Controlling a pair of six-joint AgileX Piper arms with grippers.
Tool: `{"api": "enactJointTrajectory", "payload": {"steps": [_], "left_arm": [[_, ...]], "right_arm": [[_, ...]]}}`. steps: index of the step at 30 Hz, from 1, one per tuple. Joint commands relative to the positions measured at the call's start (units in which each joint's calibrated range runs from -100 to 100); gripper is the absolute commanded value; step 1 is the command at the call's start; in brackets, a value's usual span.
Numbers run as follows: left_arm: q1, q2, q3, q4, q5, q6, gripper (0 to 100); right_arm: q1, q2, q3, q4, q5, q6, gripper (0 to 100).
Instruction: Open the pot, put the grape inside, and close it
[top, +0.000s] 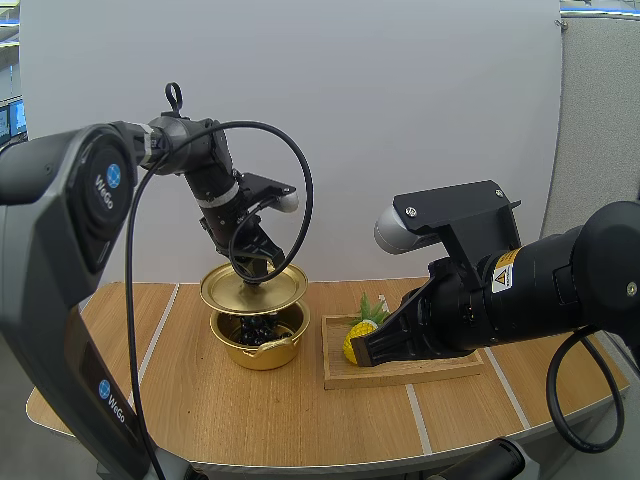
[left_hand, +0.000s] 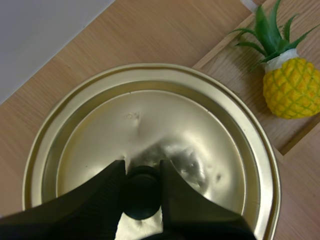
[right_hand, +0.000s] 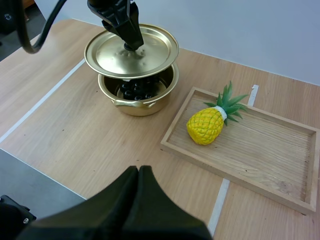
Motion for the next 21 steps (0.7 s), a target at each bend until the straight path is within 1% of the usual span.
{"api": "enactJointTrajectory", "payload": {"steps": [1, 16, 21], "left_arm": [[-0.17, 3.98, 0.02, -1.31, -1.56, 0.67, 0], [-0.17, 9.87, 0.02, -1.94, -4.04, 0.88, 0], [-0.17, 10.39, 2.34, -2.03, -5.98, 1.33, 0]], "right_arm": [[-0.16, -0.51, 0.12, -0.35, 0.00, -0.29, 0], [-0.16, -0.51, 0.12, -0.35, 0.00, -0.29, 0], [-0.16, -0.51, 0.12, -0.35, 0.00, -0.29, 0]]}}
